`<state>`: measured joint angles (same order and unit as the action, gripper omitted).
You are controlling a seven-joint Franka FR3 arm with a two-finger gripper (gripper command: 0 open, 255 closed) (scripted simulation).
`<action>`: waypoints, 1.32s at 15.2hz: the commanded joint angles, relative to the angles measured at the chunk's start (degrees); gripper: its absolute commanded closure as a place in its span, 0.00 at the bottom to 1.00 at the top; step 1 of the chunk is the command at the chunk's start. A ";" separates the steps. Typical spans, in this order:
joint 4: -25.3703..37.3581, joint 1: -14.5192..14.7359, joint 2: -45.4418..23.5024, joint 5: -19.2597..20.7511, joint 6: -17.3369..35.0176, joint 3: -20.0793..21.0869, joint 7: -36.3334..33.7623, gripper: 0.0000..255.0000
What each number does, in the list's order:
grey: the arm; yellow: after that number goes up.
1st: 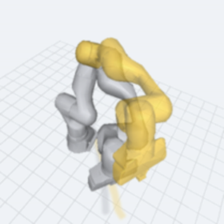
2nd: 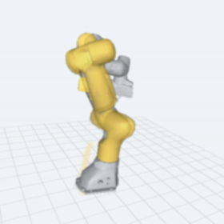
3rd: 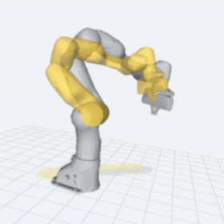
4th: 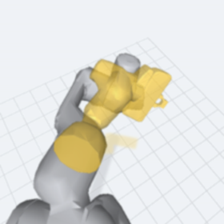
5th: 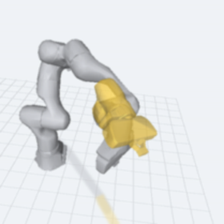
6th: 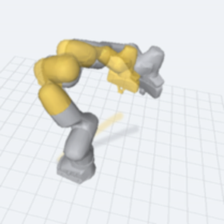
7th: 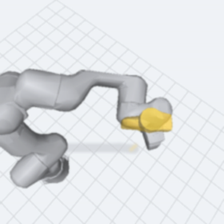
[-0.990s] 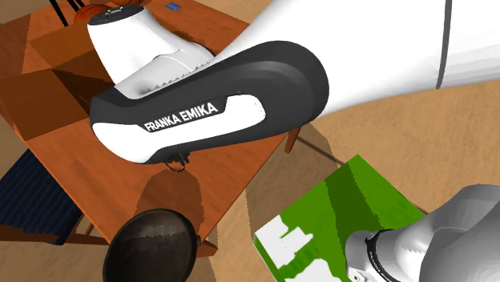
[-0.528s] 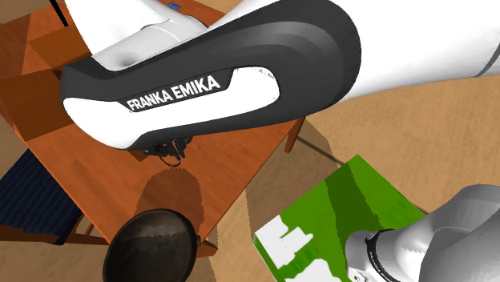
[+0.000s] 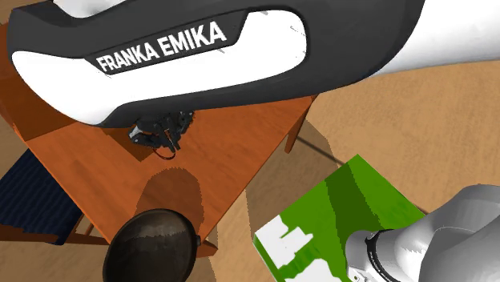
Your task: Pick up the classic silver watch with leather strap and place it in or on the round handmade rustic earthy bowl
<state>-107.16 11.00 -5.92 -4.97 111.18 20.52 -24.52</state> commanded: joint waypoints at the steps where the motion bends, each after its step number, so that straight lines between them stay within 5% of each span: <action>1: 1.17 -0.02 0.27 -0.05 -1.44 0.00 -0.09 1.00; 10: 6.87 -0.11 1.19 -0.21 -8.00 -0.01 -0.51 1.00; 20: -2.23 5.25 10.53 -4.22 -6.34 5.43 -10.14 1.00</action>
<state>-108.46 15.52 3.79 -8.75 104.49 25.18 -33.28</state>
